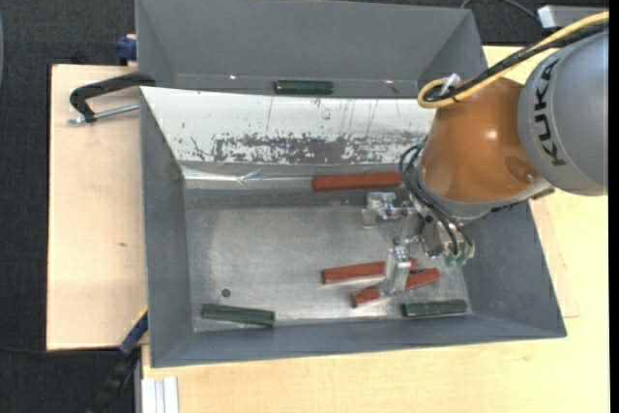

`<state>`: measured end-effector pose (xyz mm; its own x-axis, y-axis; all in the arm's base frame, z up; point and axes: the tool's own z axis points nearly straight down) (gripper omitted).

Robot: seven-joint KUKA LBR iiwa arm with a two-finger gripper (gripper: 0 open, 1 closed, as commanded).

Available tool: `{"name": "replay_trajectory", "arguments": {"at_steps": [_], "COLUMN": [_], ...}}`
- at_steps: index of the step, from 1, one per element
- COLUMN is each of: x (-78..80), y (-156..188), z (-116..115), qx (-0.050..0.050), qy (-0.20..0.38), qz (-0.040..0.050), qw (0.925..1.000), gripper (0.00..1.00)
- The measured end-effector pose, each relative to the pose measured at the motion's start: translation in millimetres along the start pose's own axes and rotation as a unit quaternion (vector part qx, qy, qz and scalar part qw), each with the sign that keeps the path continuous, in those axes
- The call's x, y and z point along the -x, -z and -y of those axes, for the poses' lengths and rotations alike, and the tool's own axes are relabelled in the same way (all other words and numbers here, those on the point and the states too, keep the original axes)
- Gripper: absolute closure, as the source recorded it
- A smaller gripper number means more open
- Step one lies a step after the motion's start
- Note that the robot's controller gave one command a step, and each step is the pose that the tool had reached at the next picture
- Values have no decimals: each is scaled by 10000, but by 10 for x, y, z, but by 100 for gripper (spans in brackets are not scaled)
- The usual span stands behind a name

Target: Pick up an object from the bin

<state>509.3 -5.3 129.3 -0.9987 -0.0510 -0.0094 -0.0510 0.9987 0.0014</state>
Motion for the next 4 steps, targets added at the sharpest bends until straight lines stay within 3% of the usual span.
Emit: {"name": "replay_trajectory", "arguments": {"at_steps": [1,2,3,4], "x": [108,108,212,136], "y": [-565,-564,-568,-170], "z": [390,390,469,657], "qx": [-4,-4,20,0], "qy": [-581,-582,-558,-104], "qz": [-42,-42,-80,-55], "qw": [9983,9983,9984,9999], "gripper": [100,100,100,100]}}
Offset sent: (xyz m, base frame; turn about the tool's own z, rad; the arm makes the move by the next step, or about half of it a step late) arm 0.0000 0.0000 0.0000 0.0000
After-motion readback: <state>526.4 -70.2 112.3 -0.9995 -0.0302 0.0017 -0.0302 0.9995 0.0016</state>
